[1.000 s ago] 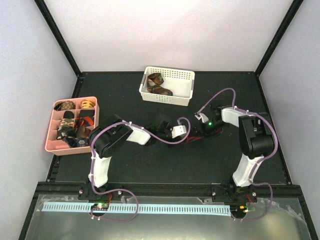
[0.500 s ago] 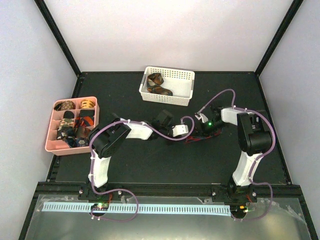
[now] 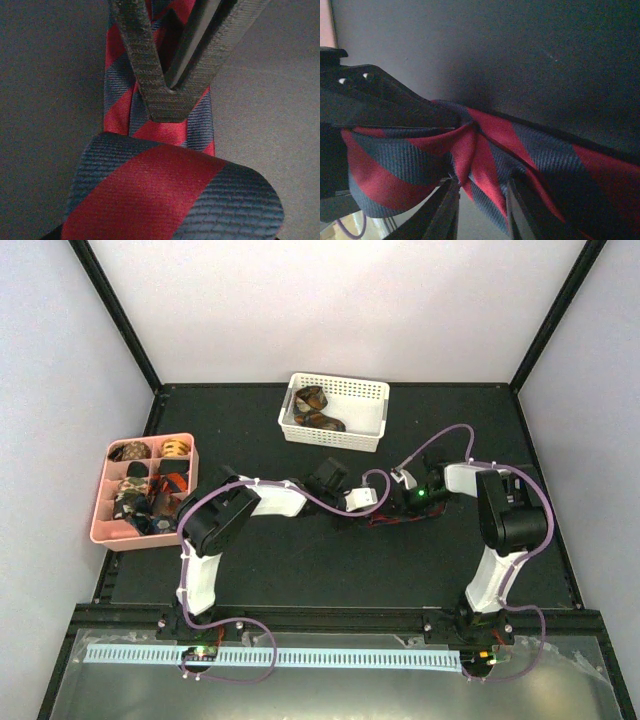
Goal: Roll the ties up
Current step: Roll the tie at the center of the board.
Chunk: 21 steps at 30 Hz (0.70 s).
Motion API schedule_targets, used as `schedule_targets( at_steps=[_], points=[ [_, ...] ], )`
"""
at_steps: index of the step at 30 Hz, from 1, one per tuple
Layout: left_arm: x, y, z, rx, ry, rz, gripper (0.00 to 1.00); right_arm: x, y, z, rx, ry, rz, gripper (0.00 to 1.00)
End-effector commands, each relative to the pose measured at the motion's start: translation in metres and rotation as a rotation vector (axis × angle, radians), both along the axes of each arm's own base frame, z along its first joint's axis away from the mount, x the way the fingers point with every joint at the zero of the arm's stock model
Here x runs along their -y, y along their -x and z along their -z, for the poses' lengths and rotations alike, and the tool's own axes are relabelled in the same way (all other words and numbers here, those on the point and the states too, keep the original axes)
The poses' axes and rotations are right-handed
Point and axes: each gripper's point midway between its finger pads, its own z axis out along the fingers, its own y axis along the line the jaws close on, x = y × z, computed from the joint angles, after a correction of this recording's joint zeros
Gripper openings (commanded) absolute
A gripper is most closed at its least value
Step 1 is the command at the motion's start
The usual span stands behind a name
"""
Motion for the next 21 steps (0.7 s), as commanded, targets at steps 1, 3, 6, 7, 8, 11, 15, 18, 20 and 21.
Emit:
schedule_targets(
  at_steps=[1, 3, 6, 7, 8, 11, 15, 18, 20, 21],
  points=[
    [-0.062, 0.021, 0.068, -0.154, -0.286, -0.114, 0.38, 0.004, 0.020, 0.007, -0.058, 0.036, 0.007, 0.31],
    [-0.063, 0.020, 0.070, -0.153, -0.289, -0.117, 0.38, -0.005, 0.011, -0.016, 0.015, -0.043, 0.019, 0.38],
    [-0.063, 0.021, 0.072, -0.155, -0.294, -0.115, 0.38, -0.012, 0.002, -0.045, 0.085, -0.114, 0.027, 0.48],
    [-0.063, 0.021, 0.072, -0.156, -0.295, -0.116, 0.38, -0.014, 0.000, -0.051, 0.096, -0.129, 0.026, 0.49],
    [-0.062, 0.021, 0.072, -0.157, -0.297, -0.114, 0.38, -0.016, -0.002, -0.055, 0.100, -0.134, 0.024, 0.50],
    [-0.062, 0.021, 0.074, -0.157, -0.303, -0.114, 0.39, -0.022, -0.001, -0.052, 0.075, -0.131, 0.005, 0.49],
    [-0.063, 0.021, 0.074, -0.154, -0.305, -0.116, 0.39, -0.033, 0.009, -0.037, -0.009, -0.131, -0.022, 0.46],
    [-0.063, 0.020, 0.074, -0.152, -0.304, -0.117, 0.39, -0.037, 0.014, -0.031, -0.040, -0.129, -0.033, 0.46],
    [-0.063, 0.020, 0.074, -0.153, -0.303, -0.115, 0.39, -0.038, 0.013, -0.029, -0.041, -0.128, -0.031, 0.45],
    [-0.063, 0.021, 0.075, -0.154, -0.306, -0.114, 0.39, -0.039, 0.012, -0.029, -0.035, -0.127, -0.030, 0.42]
  ],
)
